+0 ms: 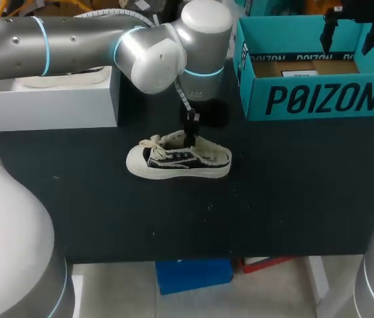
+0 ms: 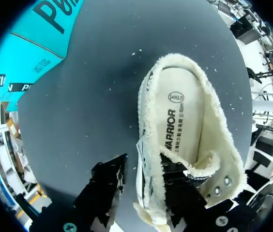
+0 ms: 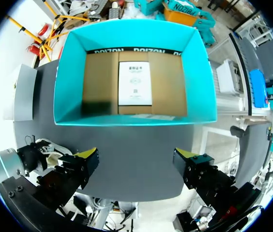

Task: Take the shoe out of the shoebox, open the shoe tongue, remove and reinsert the insole, then place the shoe into the shoebox

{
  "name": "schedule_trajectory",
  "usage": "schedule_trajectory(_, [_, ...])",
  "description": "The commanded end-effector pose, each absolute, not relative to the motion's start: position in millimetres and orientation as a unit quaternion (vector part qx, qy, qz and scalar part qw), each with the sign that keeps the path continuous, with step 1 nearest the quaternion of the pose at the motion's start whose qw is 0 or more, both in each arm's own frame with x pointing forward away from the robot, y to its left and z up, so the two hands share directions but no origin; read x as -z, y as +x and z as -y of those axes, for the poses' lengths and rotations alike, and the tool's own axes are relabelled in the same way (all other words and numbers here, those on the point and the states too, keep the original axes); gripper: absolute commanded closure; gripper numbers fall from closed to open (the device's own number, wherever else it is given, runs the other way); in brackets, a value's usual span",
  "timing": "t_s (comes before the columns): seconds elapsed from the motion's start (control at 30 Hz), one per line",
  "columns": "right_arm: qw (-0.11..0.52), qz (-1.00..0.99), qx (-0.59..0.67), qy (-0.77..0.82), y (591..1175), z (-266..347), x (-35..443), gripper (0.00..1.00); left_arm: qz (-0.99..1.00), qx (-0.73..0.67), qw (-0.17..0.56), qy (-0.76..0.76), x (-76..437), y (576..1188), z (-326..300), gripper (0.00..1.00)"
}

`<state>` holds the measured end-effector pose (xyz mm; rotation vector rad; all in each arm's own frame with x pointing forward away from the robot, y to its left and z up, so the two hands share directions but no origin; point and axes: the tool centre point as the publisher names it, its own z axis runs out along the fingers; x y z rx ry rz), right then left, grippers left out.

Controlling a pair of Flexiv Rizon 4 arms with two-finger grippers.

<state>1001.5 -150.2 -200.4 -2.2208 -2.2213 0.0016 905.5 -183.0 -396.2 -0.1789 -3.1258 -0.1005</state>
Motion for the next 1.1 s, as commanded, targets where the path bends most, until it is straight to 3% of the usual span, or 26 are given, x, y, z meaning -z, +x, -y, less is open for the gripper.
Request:
schedule_trajectory(0.03, [0.000,0.707,-0.001,-0.707,1001.3,150.1,200.3,0.00,0.998,-0.012,-0.004,-0.066,350.0,888.5,171.6,0.00])
schedule_trajectory(0.4, [0.000,0.707,-0.001,-0.707,1001.3,150.1,200.3,0.00,0.990,-0.131,-0.025,-0.055,270.7,832.9,148.3,0.00])
schedule_trajectory(1.1, [0.000,0.707,-0.001,-0.707,1001.3,150.1,200.3,0.00,0.954,-0.293,-0.054,-0.027,293.2,815.6,64.0,0.00])
